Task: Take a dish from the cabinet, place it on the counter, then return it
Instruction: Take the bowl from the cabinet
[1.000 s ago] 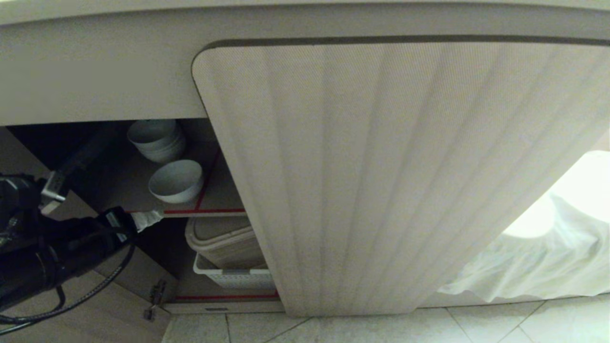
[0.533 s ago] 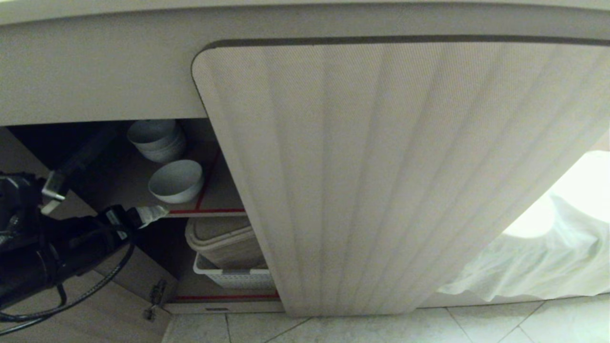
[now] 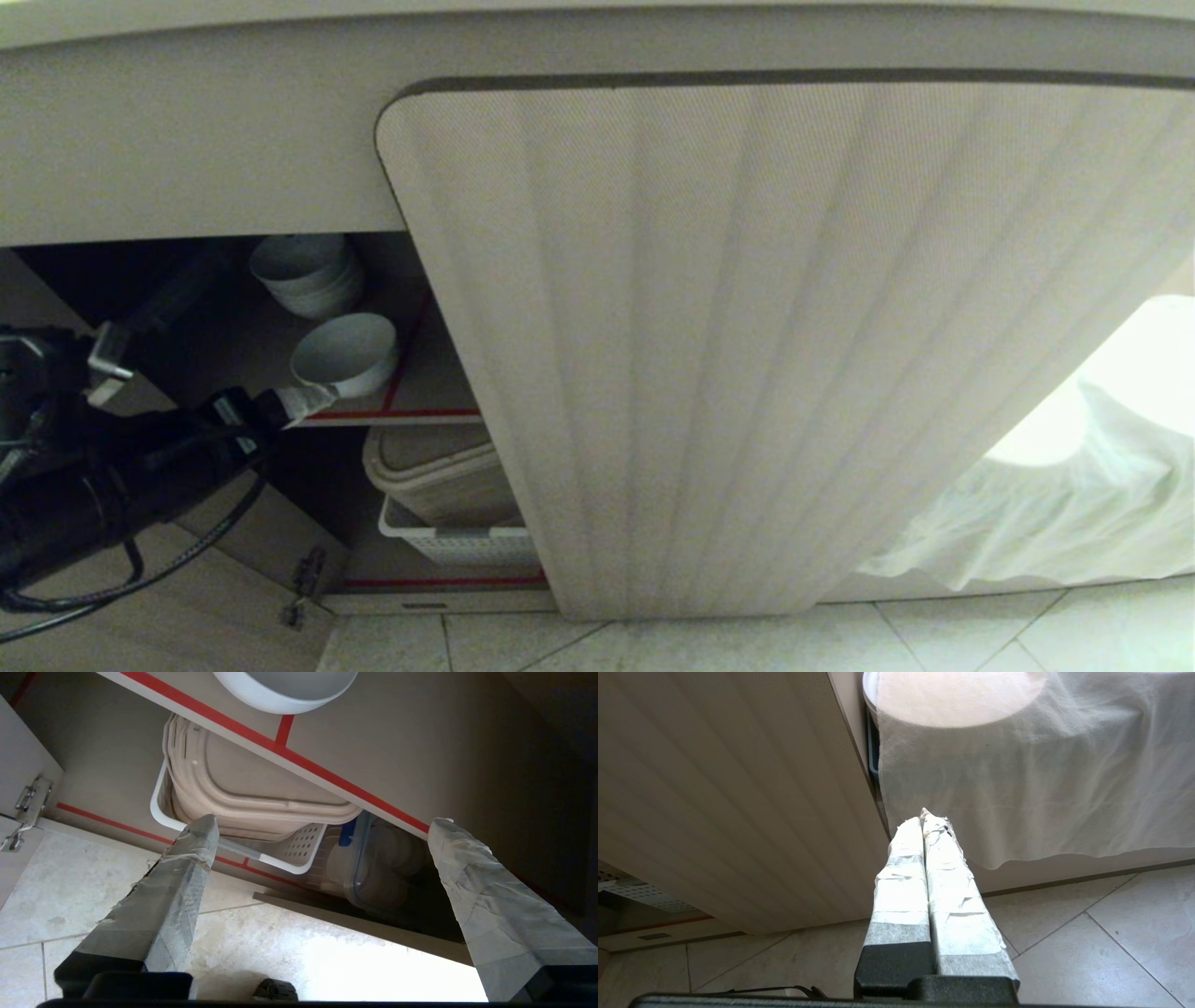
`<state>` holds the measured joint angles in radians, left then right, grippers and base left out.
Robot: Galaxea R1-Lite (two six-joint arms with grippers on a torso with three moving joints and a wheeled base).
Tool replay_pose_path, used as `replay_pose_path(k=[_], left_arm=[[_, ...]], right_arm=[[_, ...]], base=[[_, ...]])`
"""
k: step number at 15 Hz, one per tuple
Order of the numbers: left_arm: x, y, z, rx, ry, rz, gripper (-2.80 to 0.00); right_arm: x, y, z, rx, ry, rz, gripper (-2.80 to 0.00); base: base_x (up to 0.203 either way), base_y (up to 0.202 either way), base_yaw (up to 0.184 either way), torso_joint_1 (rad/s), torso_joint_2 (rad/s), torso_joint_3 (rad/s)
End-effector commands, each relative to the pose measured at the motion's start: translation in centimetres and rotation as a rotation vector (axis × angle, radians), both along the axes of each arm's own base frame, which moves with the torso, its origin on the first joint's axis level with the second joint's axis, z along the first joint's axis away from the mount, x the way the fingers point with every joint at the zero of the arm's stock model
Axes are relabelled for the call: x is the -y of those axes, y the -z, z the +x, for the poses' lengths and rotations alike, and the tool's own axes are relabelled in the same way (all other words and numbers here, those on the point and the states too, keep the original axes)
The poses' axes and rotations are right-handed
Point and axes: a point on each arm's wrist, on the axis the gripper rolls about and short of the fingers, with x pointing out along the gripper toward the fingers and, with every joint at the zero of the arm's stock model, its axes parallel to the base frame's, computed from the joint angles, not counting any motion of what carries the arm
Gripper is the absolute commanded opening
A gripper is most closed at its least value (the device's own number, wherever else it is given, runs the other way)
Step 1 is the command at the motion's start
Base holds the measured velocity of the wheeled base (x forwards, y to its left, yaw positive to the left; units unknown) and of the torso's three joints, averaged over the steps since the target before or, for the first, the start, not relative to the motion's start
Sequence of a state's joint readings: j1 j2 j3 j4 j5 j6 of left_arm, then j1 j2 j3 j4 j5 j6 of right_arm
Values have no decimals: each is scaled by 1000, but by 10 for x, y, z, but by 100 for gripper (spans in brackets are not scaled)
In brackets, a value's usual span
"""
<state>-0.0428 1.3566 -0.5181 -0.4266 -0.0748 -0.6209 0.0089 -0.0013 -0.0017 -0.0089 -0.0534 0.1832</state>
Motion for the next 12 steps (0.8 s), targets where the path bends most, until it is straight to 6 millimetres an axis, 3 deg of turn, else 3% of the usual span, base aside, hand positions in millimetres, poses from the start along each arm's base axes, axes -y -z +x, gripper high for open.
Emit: replay_pose_path(k=[1, 12], left_arm=[[0, 3, 3, -12, -3, -2, 0], [-2, 3, 32, 9, -54, -14, 0]], right_arm=[[0, 0, 0, -1, 0, 1, -280], [0, 0, 0, -1, 0, 1, -280]], base=[[0, 0, 0, 0, 0, 0], [0, 0, 0, 0, 0, 0]])
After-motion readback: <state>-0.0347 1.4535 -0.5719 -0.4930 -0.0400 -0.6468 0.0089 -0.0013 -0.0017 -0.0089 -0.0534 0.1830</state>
